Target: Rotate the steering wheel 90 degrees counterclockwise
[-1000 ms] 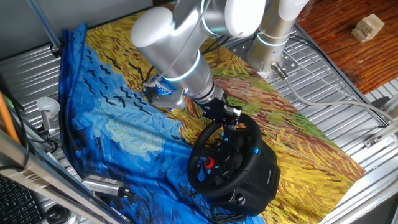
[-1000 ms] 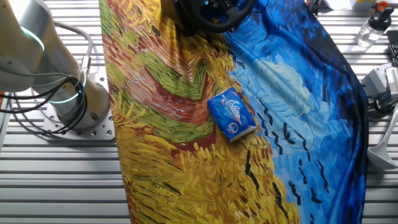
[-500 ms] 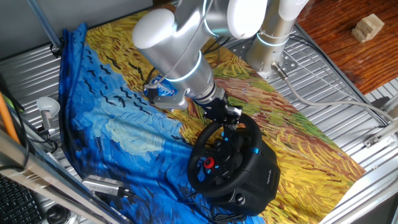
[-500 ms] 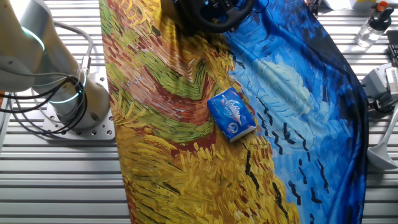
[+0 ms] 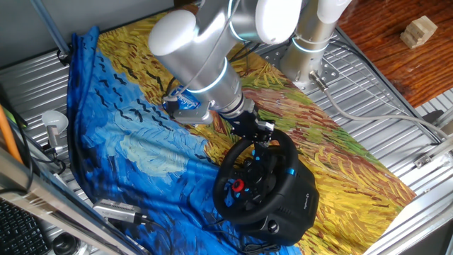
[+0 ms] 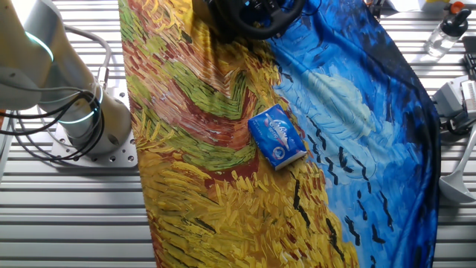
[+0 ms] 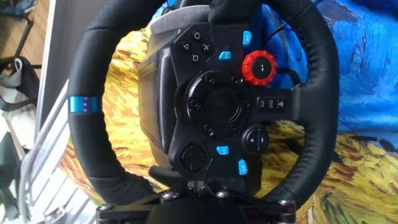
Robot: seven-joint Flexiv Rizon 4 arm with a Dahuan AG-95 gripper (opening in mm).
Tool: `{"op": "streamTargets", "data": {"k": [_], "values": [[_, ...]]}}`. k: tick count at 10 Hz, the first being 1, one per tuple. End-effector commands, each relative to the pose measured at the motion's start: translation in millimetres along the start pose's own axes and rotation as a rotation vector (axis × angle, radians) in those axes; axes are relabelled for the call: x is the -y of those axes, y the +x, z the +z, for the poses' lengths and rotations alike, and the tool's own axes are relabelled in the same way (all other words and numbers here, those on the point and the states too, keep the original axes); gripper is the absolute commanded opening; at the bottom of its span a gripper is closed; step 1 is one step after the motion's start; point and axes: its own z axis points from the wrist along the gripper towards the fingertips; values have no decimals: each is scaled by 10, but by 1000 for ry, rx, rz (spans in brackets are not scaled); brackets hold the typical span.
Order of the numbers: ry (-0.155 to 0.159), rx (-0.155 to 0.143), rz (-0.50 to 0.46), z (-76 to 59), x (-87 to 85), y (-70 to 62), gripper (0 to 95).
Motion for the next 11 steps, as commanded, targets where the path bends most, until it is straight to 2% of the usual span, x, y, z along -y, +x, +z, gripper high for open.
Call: {"op": "streamTargets", "data": {"k": [1, 3, 4, 5, 8, 9, 11], "values": [[-34, 19, 20, -110, -32, -25, 0], [-38, 16, 22, -301, -38, -135, 0], [-43, 8, 32, -373, -84, -204, 0], [-46, 1, 57, -427, -203, -310, 0], [-54, 2, 80, -460, -395, -515, 0], [-65, 8, 107, -477, -508, -609, 0], [-67, 7, 129, -488, -648, -719, 0]]}}
